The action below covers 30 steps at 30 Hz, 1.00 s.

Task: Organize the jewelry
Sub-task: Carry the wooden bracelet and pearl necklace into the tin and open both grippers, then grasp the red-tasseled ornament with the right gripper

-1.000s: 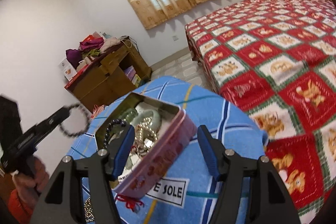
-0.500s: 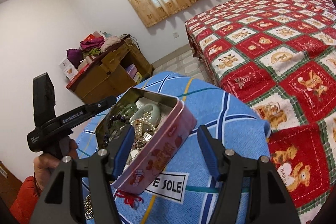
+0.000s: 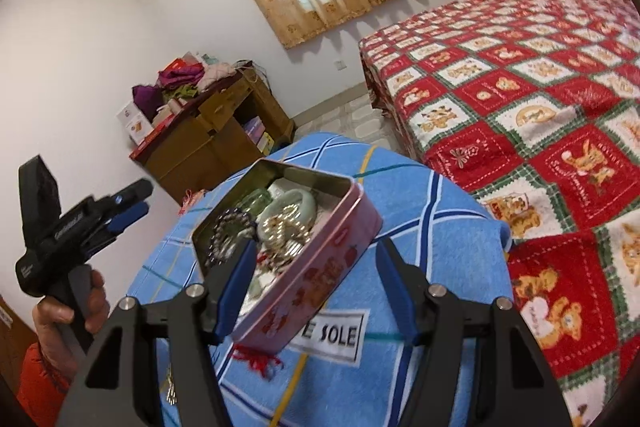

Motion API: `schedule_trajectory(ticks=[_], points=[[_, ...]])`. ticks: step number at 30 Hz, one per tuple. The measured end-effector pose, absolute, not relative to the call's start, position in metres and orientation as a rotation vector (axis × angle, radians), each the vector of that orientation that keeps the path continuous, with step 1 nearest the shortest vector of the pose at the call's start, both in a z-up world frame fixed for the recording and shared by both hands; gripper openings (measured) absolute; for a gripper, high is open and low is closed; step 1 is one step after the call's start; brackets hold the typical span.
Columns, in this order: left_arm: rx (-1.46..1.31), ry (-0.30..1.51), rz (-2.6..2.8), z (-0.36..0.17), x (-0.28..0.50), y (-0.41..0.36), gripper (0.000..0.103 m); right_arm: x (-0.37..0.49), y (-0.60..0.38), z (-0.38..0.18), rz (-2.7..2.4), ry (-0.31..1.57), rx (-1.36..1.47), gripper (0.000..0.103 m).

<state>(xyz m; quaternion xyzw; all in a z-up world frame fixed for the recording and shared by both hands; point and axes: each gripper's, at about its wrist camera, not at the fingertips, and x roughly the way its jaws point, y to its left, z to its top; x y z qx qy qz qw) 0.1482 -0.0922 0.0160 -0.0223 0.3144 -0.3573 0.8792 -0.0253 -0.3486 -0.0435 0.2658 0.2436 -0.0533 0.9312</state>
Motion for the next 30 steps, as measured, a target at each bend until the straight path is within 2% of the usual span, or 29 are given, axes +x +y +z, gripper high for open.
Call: schedule_trajectory(ticks=[5,12,17,23,24,30], points=[[-0.055,0.694,-0.664,0.0,0.12,-0.056,0.071,-0.041,-0.333,-0.048,-0.078,0.563,0.489,0.063],[-0.084,0.712,-0.65,-0.018,0.081,-0.018,0.071,-0.039,-0.295,-0.067,0.009,0.726,0.36,0.045],[-0.049,0.713,-0.649,-0.021,0.069,-0.011,0.071,-0.006,-0.279,-0.077,0.047,0.819,0.292,0.045],[-0.065,0.719,-0.662,-0.024,0.065,-0.001,0.071,0.014,-0.272,-0.086,0.03,0.855,0.299,0.024],[-0.066,0.721,-0.665,-0.026,0.065,-0.001,0.071,0.014,-0.27,-0.086,0.045,0.853,0.302,0.011],[-0.073,0.739,-0.695,-0.034,0.061,0.003,0.071,-0.006,-0.253,-0.071,0.139,0.792,0.31,0.008]])
